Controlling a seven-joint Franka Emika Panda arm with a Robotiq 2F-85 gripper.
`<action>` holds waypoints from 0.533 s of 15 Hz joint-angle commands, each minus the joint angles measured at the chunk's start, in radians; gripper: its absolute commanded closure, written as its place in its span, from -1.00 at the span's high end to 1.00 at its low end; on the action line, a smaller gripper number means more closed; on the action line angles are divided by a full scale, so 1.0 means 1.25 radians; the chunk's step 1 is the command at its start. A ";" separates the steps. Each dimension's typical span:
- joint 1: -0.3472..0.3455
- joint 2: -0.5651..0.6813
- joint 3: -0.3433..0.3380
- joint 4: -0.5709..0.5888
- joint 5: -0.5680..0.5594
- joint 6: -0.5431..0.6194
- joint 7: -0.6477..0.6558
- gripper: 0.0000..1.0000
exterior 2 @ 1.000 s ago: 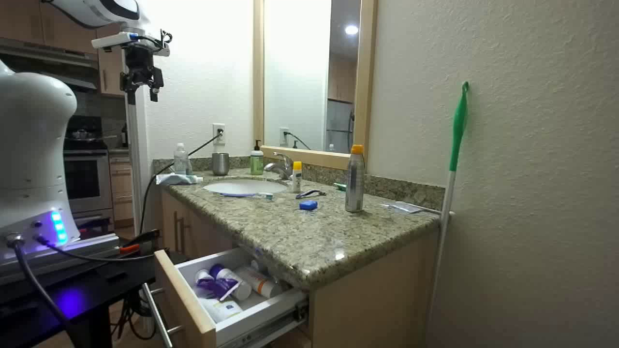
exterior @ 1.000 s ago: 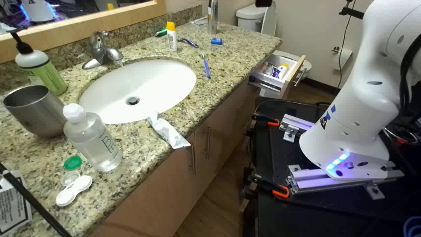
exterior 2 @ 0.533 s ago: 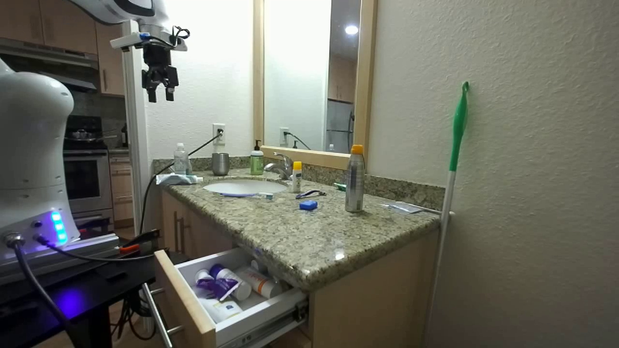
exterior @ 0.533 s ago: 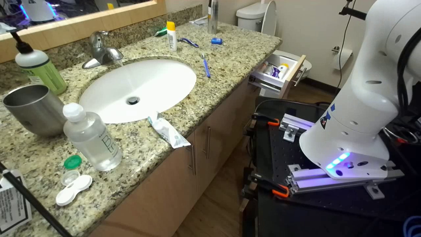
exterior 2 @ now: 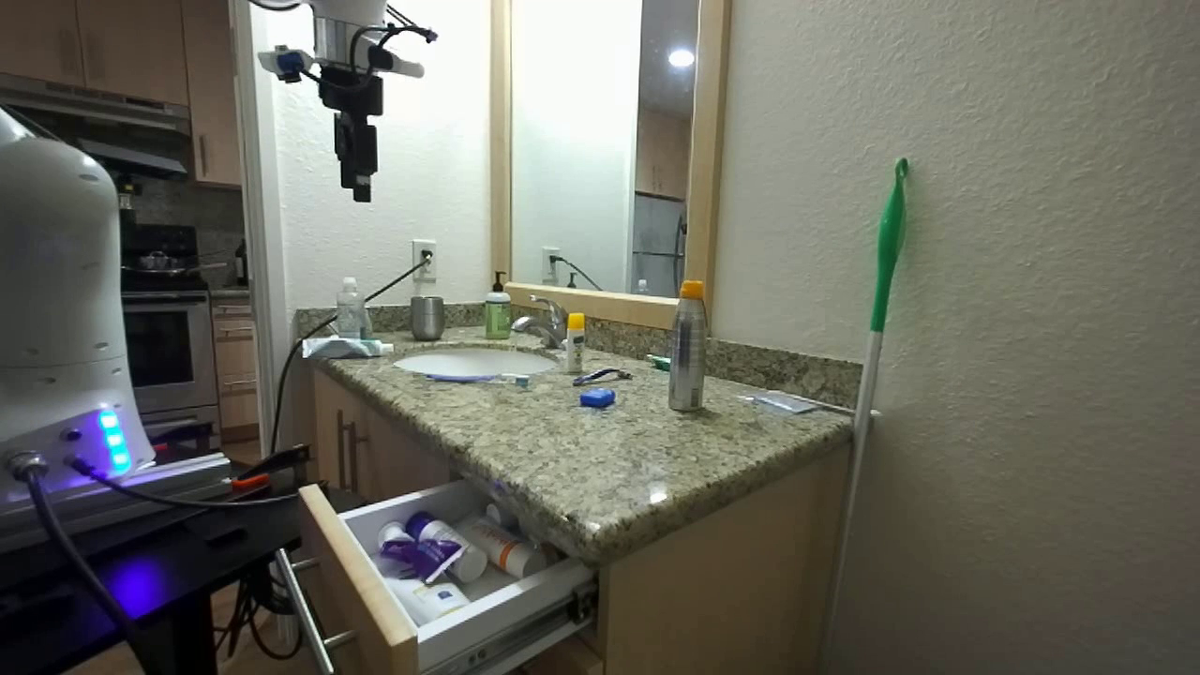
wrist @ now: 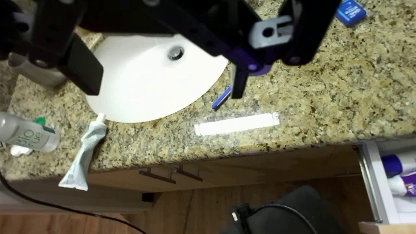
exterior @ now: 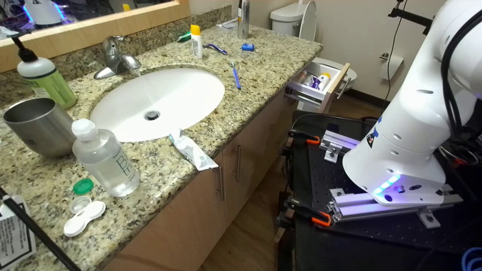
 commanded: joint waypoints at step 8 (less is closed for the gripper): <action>-0.062 0.070 -0.034 0.035 0.037 0.065 0.022 1.00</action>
